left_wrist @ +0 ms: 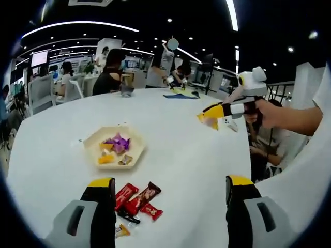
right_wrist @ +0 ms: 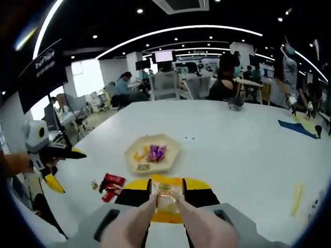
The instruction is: Place the target food into the container with the food tongs after gripping and lifting it, then release it inside without dropping or visibly crushing the food.
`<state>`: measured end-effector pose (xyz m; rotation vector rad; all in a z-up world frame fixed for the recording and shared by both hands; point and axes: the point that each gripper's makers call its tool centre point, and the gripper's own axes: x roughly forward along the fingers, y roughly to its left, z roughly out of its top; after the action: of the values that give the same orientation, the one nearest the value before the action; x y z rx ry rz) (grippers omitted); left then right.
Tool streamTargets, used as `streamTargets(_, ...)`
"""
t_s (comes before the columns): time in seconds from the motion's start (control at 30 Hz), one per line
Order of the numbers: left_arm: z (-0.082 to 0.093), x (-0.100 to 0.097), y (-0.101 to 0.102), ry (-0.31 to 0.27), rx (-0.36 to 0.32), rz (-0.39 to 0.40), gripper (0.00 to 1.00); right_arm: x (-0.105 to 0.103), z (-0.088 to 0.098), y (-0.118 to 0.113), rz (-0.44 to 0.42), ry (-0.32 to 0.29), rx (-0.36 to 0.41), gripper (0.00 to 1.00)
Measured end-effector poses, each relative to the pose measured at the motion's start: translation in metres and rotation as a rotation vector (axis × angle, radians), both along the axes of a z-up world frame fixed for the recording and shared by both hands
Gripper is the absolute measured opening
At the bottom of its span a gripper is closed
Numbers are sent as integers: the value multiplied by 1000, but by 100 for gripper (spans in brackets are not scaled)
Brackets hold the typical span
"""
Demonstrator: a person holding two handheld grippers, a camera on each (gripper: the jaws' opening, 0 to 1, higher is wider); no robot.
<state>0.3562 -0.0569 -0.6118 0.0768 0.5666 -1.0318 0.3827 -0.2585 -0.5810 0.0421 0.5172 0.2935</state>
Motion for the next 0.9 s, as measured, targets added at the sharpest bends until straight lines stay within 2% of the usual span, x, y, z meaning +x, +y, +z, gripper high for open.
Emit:
streamTargets(0.13, 0, 6, 11, -39, 20, 16, 87, 4, 6, 6, 20, -25, 0, 22)
streamTargets(0.17, -4, 6, 17, -29, 40, 35, 87, 4, 4, 10, 23, -5, 10, 22)
streamTargets(0.2, -6, 5, 23, -4, 61, 52, 87, 5, 5, 11, 29, -12, 4, 22)
streamTargets(0.23, -1, 4, 23, -28, 27, 49, 89, 6, 5, 13, 36, -18, -2, 22)
streamTargets(0.3, -4, 4, 25, -15, 12, 52, 88, 13, 9, 17, 39, -26, -1, 22)
streamTargets(0.33, -13, 1, 32, -12, 60, 38, 87, 14, 10, 17, 38, -30, 1, 22)
streamTargets(0.37, -16, 2, 34, -24, 75, 39, 87, 16, 12, 18, 40, -35, 4, 22)
streamTargets(0.47, -18, 2, 35, 7, 54, 45, 87, 22, 22, 21, 58, -56, -15, 22)
streamTargets(0.57, -10, 3, 34, -13, 45, 30, 88, 28, 26, 19, 57, -60, -18, 22)
streamTargets(0.67, -11, 8, 37, -7, 40, 49, 88, 34, 27, 20, 57, -55, -15, 22)
streamTargets(0.8, -12, 4, 37, -6, 34, 39, 89, 38, 31, 23, 67, -66, -25, 22)
streamTargets(0.9, -13, -1, 38, -13, 54, 25, 93, 42, 32, 27, 72, -68, -22, 22)
